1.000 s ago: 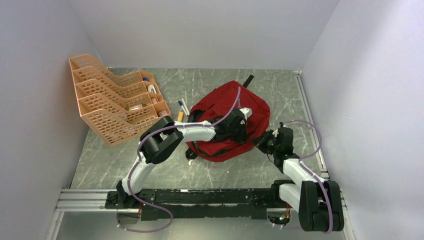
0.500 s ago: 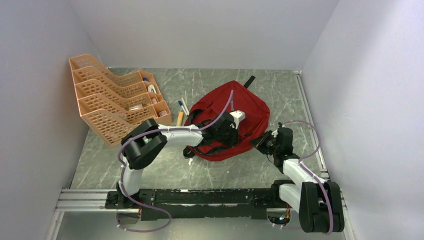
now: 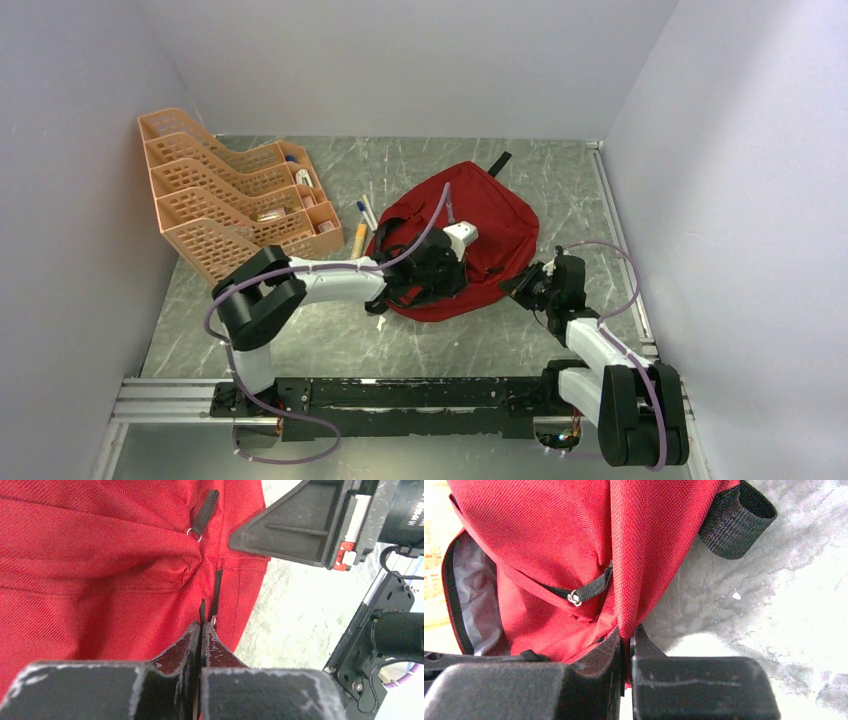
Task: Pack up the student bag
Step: Zip the student bag at the center of the board.
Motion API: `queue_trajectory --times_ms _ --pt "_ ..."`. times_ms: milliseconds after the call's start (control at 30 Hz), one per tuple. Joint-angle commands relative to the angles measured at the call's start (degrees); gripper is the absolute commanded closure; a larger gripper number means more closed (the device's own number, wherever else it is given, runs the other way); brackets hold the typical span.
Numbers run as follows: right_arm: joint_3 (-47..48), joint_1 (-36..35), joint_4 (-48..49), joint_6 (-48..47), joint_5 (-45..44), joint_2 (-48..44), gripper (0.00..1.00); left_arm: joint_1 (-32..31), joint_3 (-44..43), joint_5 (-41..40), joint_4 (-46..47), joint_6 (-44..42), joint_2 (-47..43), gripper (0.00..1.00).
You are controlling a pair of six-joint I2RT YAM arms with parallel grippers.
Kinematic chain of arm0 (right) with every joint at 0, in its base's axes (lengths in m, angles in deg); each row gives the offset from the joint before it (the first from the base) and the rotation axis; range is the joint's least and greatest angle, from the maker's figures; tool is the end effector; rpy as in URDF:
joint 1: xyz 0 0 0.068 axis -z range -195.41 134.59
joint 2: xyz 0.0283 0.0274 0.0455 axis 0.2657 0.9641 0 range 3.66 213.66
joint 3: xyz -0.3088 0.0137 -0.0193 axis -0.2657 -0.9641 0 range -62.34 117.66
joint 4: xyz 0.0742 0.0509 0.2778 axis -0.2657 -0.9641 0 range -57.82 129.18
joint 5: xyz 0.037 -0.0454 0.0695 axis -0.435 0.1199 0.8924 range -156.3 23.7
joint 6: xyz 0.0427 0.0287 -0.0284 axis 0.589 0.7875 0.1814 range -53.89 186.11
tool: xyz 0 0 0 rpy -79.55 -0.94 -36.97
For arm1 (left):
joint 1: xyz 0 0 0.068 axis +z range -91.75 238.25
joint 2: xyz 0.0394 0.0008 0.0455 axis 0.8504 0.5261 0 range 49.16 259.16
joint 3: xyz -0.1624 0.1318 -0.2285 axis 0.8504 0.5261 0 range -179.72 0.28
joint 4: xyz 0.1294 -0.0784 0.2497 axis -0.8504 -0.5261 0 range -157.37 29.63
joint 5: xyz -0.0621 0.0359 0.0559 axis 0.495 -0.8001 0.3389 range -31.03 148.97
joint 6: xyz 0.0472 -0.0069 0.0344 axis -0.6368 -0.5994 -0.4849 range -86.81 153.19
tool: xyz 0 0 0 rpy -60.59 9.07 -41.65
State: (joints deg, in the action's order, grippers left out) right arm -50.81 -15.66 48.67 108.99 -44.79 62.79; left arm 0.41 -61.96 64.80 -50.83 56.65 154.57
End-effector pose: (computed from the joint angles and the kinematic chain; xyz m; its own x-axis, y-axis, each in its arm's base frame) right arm 0.1857 0.0164 0.1382 -0.6514 0.6302 -0.4226 0.2054 0.6826 0.7013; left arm 0.2308 -0.3752 0.1942 -0.6236 0.2478 -0.7415 0.6965 0.6067 -0.3831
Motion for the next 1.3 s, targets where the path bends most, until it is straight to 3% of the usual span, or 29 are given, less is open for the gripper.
queue_trajectory --times_ms 0,567,1267 --pt "-0.61 0.08 -0.89 -0.99 -2.34 -0.99 1.0 0.28 2.13 -2.08 -1.52 -1.79 -5.51 0.95" --pt "1.12 0.07 -1.15 -1.26 -3.58 0.48 1.0 0.08 14.25 -5.74 -9.3 -2.37 -24.48 0.95" --pt "4.1 0.07 -5.81 -3.73 -6.81 0.25 1.0 0.11 15.93 -37.24 -28.83 5.55 -37.57 0.95"
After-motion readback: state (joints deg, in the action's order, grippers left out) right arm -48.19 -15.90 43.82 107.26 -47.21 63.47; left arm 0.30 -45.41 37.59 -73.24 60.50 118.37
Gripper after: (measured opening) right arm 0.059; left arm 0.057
